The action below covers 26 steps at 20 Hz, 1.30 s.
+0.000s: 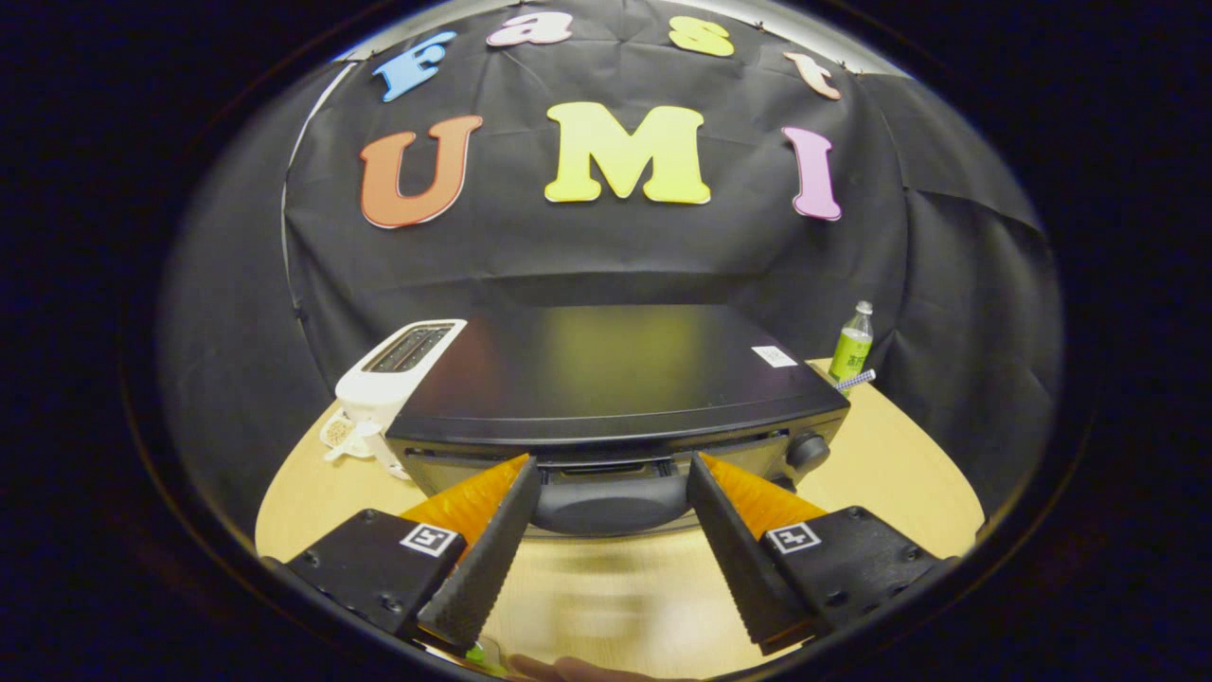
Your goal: Open the toaster oven, put the food inside, and close the toaster oven door.
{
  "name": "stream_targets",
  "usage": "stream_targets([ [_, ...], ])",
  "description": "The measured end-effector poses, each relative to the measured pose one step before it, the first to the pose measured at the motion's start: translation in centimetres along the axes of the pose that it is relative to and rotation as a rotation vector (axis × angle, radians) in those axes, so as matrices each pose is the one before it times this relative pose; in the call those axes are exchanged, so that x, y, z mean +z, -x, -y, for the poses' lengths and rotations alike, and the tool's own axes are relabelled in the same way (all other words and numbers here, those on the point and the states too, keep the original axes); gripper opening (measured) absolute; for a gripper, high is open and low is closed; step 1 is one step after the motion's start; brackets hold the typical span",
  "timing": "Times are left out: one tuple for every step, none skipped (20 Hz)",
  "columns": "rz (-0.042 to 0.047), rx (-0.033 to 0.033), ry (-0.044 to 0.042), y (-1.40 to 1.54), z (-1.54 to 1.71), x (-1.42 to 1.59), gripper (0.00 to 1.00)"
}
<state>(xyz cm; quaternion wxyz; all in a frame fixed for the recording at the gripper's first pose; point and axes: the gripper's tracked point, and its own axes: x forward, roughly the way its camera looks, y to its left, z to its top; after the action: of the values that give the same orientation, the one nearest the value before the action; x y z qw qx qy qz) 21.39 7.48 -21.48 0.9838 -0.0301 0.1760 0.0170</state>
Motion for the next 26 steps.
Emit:
stream_targets([
  [-0.00645,0.00292,-0.00198,0.467,-0.022,-0.412,1.0],
  [-0.00672,0.00298,-0.00469,0.285,0.191,-0.423,1.0],
  [-0.01026,0.004,-0.00401,0.315,0.095,-0.382,1.0],
  [-0.01364,0.00603,-0.00359,0.311,0.029,-0.487,1.0],
  [-0.01789,0.00651,-0.00997,0.376,0.086,-0.499,1.0],
  [-0.01734,0.00295,-0.00493,0.374,0.011,-0.574,1.0],
  [-0.0193,0.00039,0.0043,0.386,0.036,-0.659,1.0],
  [-0.01957,-0.00164,0.00336,0.362,0.173,-0.808,1.0],
  [-0.02924,0.00449,0.00075,0.302,-0.041,-0.963,1.0],
  [-0.03651,-0.00013,-0.00779,0.3,0.068,-1.299,1.0],
  [-0.03931,0.00155,-0.01311,0.098,0.139,-1.153,1.0],
  [-0.04299,0.00268,-0.01387,-0.018,0.145,-1.328,1.0],
  [-0.04811,0.00647,-0.01252,-0.244,0.175,-1.4,1.0],
  [-0.02347,0.02372,-0.01752,0.036,-0.182,-1.045,1.0],
  [-0.01975,0.01116,-0.0021,-0.371,-0.007,-0.744,1.0],
  [-0.0167,0.00985,-0.0005,-0.665,0.28,-0.942,1.0],
  [-0.0162,0.00566,-0.00446,-0.42,0.235,-0.508,1.0],
  [-0.01851,0.00634,-0.00664,-0.396,0.106,-0.787,1.0],
  [-0.02006,0.00518,-0.00795,-0.413,0.174,-0.75,1.0],
  [-0.01808,0.00541,-0.00977,-0.426,0.135,-0.577,1.0],
  [-0.0162,0.00544,-0.00845,-0.325,0.013,-0.348,1.0],
  [-0.01543,0.00717,-0.0123,-0.416,0.008,-0.456,1.0],
  [-0.01724,0.0106,-0.02188,-0.478,0.021,-0.332,1.0],
  [-0.00163,0.02788,-0.02863,-0.089,-0.297,-0.03,1.0],
  [0.00336,0.00548,-0.00638,-0.379,0.052,0.015,1.0],
  [-0.00069,0.00181,0.01103,0.087,0.239,-0.143,1.0],
])
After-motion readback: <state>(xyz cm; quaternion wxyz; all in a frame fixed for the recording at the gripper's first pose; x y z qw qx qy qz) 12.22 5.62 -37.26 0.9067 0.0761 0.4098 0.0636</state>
